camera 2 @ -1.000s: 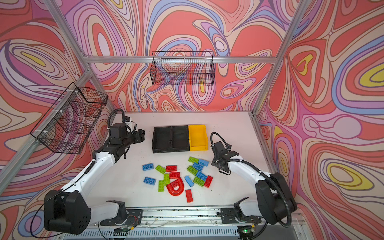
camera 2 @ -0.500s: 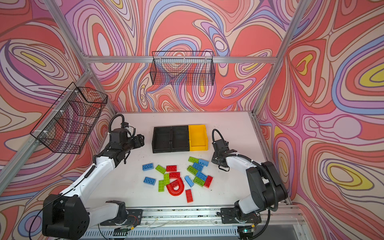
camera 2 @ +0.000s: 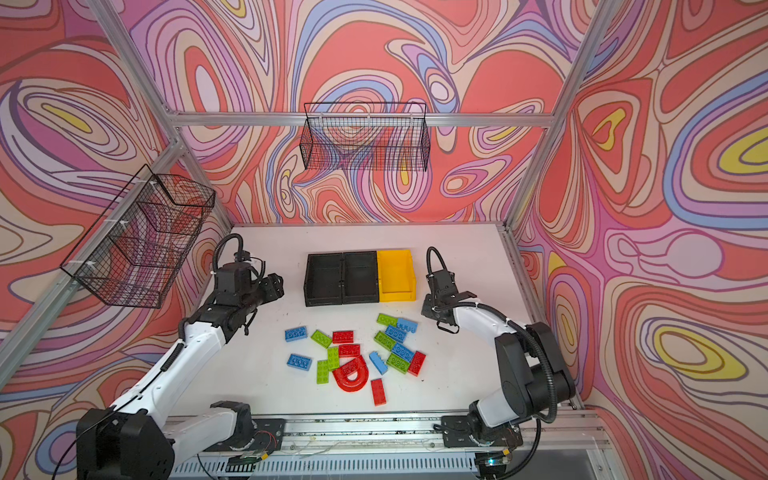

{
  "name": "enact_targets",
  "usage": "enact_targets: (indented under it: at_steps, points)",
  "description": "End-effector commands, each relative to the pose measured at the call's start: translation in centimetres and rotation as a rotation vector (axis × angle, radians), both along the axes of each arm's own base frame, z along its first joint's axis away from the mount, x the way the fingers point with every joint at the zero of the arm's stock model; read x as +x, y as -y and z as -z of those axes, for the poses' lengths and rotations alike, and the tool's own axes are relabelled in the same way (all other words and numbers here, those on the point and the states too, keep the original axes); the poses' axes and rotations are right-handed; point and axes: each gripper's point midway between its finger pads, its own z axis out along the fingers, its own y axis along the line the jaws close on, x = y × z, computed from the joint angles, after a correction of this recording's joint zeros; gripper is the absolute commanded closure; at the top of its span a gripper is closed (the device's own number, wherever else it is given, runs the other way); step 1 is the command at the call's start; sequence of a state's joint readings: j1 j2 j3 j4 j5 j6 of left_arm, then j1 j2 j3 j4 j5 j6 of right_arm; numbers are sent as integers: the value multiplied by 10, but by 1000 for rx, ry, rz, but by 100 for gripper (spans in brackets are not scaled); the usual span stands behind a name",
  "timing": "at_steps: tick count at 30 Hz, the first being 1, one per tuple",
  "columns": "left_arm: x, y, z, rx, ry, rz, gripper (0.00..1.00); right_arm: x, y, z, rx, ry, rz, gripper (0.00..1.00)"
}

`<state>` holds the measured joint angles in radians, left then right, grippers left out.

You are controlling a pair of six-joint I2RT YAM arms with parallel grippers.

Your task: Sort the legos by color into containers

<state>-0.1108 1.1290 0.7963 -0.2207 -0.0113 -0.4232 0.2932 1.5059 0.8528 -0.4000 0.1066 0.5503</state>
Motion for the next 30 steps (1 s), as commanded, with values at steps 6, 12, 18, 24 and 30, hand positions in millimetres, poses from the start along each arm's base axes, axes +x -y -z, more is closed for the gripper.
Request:
enact_targets:
  at_steps: [6,12,18,24,30]
  points:
    - [-24,-4,16,9,-74,-53,30,69,-42,-79,102,204,-146,78]
    - [-50,5,34,-19,-138,-63,29,104,-90,-74,144,216,-255,79]
    - [-78,8,66,-138,-236,-132,27,120,-125,-56,158,193,-338,79]
    - [-86,16,84,-197,-311,-161,17,130,-141,-41,173,174,-372,65]
    - [-85,25,87,-161,-331,-111,16,138,-147,-44,150,178,-400,49]
